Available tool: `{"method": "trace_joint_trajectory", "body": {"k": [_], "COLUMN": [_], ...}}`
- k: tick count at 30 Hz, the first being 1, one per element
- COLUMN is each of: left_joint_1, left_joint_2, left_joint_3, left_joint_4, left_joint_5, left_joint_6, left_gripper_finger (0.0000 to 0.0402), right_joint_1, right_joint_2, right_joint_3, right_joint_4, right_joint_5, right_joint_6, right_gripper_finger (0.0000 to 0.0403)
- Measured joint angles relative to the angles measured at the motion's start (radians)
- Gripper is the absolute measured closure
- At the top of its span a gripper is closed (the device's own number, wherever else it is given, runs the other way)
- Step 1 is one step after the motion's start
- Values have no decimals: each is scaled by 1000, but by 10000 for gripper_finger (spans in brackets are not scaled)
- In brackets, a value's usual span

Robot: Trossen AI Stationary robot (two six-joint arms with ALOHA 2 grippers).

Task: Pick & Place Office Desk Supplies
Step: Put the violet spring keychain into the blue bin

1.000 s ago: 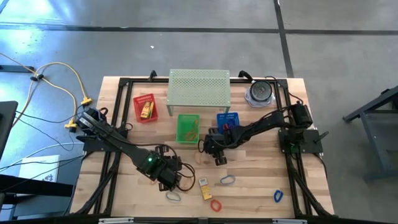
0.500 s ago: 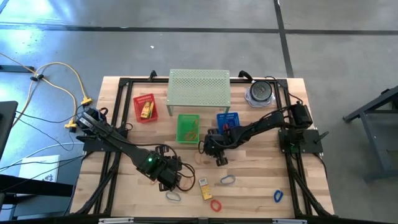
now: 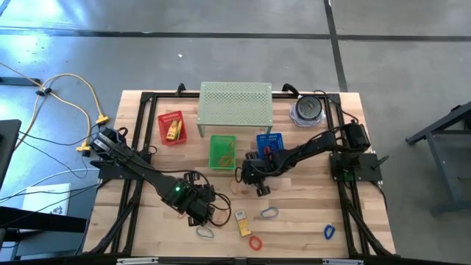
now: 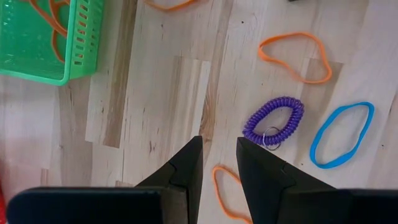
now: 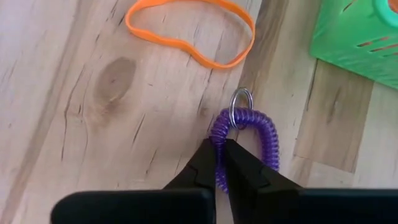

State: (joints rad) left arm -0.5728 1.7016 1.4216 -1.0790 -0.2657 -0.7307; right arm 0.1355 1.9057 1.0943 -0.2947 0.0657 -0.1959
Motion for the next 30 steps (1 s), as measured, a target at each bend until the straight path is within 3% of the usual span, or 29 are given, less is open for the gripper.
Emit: {"method": "trace_joint_trajectory", "body": {"k": [8,15,18,21,30], "left_joint_1": [0,-21,-43,-68,-131], "left_joint_2": [0,0,0,0,0], "left_joint_3": [0,0,0,0,0], "left_joint_4": [13,56,73,79,82], "left_joint_5": [0,0,0,-3,-117], "left_joint_6": [-1,-3,-3,-3,-28], "left_gripper_finger": [310,310,310,310,310], "right_joint_1": [85,198,230,249,303], "right_joint_2": [-20,-25,-25,-26,-92], "right_joint_3": [32,152,206,246,260], "right_joint_4": [-39,-160,-319,-469,-835], "right_joint_5": [118,338,467,527,575], "right_joint_6": [-19,-72,33,161,538], "right_gripper_finger": [399,399,399,399,399]}}
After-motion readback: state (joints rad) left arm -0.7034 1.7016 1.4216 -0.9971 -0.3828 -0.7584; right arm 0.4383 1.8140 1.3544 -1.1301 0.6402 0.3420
